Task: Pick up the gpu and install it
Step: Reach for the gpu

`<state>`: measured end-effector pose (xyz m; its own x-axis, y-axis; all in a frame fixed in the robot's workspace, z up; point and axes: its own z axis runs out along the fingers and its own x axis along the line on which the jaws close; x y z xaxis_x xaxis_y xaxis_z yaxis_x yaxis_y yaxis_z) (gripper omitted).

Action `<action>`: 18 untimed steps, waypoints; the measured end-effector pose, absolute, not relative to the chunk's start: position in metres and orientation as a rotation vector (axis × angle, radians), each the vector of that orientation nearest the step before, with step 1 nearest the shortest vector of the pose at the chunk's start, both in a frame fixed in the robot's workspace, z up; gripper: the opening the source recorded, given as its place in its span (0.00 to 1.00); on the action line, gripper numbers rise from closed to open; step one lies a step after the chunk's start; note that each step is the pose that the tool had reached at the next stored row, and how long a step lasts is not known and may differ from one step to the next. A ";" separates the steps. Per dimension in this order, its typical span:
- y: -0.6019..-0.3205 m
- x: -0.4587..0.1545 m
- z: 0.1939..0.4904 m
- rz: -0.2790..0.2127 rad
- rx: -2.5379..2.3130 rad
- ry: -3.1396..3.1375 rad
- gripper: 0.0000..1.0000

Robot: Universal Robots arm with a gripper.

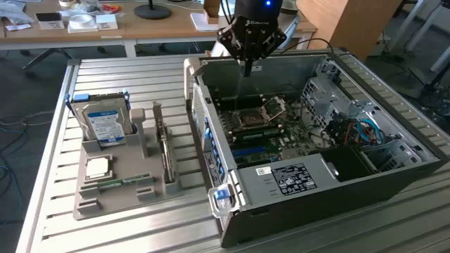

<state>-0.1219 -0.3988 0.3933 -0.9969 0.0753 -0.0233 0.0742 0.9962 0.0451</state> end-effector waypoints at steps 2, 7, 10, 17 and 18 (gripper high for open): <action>-0.399 -0.122 0.393 0.069 0.117 3.114 0.11; -0.399 -0.122 0.393 0.069 0.117 3.114 0.11; -0.399 -0.122 0.393 0.069 0.117 3.114 0.11; -0.399 -0.128 0.393 0.069 0.117 3.114 0.11; -0.399 -0.131 0.393 0.069 0.117 3.114 0.11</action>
